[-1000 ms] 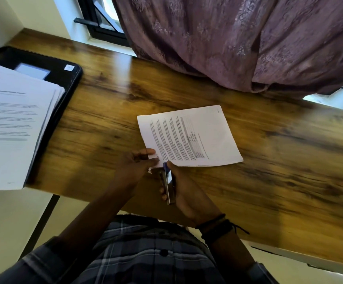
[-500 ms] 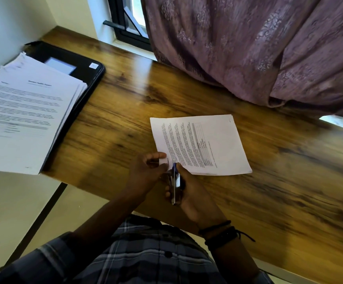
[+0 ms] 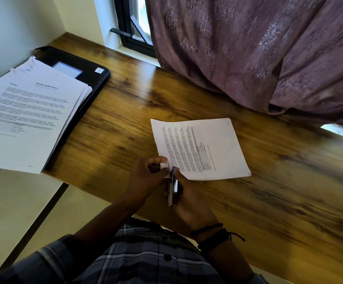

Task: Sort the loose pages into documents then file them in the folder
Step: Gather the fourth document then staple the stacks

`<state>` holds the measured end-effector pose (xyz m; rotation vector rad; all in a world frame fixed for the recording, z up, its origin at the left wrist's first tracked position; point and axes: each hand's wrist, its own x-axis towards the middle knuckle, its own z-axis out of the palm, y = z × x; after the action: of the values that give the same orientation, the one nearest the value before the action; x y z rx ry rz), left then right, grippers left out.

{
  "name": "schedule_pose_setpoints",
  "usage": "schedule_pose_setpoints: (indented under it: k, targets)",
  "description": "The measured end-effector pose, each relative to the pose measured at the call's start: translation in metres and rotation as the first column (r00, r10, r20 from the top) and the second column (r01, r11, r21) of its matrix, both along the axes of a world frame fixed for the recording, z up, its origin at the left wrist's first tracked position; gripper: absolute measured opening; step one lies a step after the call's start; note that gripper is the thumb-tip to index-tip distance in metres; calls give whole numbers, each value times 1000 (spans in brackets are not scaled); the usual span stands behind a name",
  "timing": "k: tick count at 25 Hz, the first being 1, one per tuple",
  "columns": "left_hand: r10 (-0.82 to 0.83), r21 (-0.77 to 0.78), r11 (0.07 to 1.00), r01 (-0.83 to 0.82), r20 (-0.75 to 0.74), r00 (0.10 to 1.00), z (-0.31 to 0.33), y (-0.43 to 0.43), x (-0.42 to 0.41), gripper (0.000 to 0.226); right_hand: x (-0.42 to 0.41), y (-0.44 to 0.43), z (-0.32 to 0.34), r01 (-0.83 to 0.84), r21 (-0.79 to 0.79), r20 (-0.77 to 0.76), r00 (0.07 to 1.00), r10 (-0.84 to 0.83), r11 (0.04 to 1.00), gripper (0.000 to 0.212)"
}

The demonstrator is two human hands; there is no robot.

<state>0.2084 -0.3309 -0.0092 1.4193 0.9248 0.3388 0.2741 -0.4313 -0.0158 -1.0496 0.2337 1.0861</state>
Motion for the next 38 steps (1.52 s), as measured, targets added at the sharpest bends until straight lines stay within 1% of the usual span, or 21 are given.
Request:
schedule_pose_setpoints:
  k: [2,5,7,8,11,12,14,16,17,18,19,21,23,24,25,28,29,31,33,35,38]
  targets:
    - [49,-59,997,-51,-32,998,0,-5,3,22,-3,-1,2,53,97,-53,997,-48,994,39]
    - [107,-276,955,-111,-31,994,1,-16,10,36,-6,-4,2,72,153,-139,989,-51,986,42]
    - [93,-285,953,-101,-40,995,-4,-18,13,38,-9,-3,-6,71,138,-136,989,-52,988,59]
    - [86,-277,956,-95,-43,995,-6,-18,14,37,-10,-2,-7,70,125,-111,992,-56,990,62]
    - [77,-288,953,-89,-50,996,-6,-16,16,31,-8,5,-16,54,2,-26,998,-54,999,45]
    - [84,-309,946,-95,-50,995,-6,-14,15,26,-6,4,-17,6,-59,-4,1000,-6,998,39]
    - [103,-342,933,-109,-37,994,-9,-8,10,22,-2,-8,-5,-232,-148,19,971,237,961,47]
    - [139,-286,947,-146,-45,989,-15,1,3,20,7,-30,12,-468,-347,99,843,528,812,48]
    - [149,-230,960,-160,-65,987,-17,6,-1,23,14,-42,19,-490,-466,159,773,614,737,47]
    - [167,-175,968,-178,-79,983,-17,12,-5,29,20,-49,25,-439,-567,232,727,646,697,44]
    - [192,-137,970,-201,-73,979,-16,17,-8,37,30,-53,29,-350,-626,317,702,638,697,42]
    - [279,-119,953,-279,-14,960,-15,26,-14,51,53,-58,27,-165,-632,510,648,567,757,35]
    - [408,-143,904,-402,11,913,-14,39,-18,58,80,-57,16,-4,-629,662,522,538,777,28]
    - [477,-158,868,-471,-2,879,-14,47,-20,60,93,-56,10,54,-624,701,480,528,780,28]
    - [547,-185,819,-543,-29,836,-15,56,-23,60,104,-54,4,95,-612,722,472,506,785,26]
    - [712,-318,659,-682,-30,702,-22,89,-33,60,130,-40,0,143,-604,729,496,472,784,13]
    - [730,-346,644,-683,8,684,-23,98,-36,61,134,-31,0,138,-611,724,495,480,780,13]
    - [705,-371,686,-626,126,698,-20,110,-39,60,137,-9,1,91,-588,742,457,490,804,18]
    - [625,-313,773,-552,219,750,-14,118,-40,58,126,27,3,30,-550,772,400,495,834,19]
    - [554,-192,832,-521,213,805,-7,127,-39,60,105,69,7,-32,-502,802,357,480,864,20]
    - [495,63,859,-508,151,856,-2,162,-58,64,65,138,14,-125,-404,823,384,420,906,18]
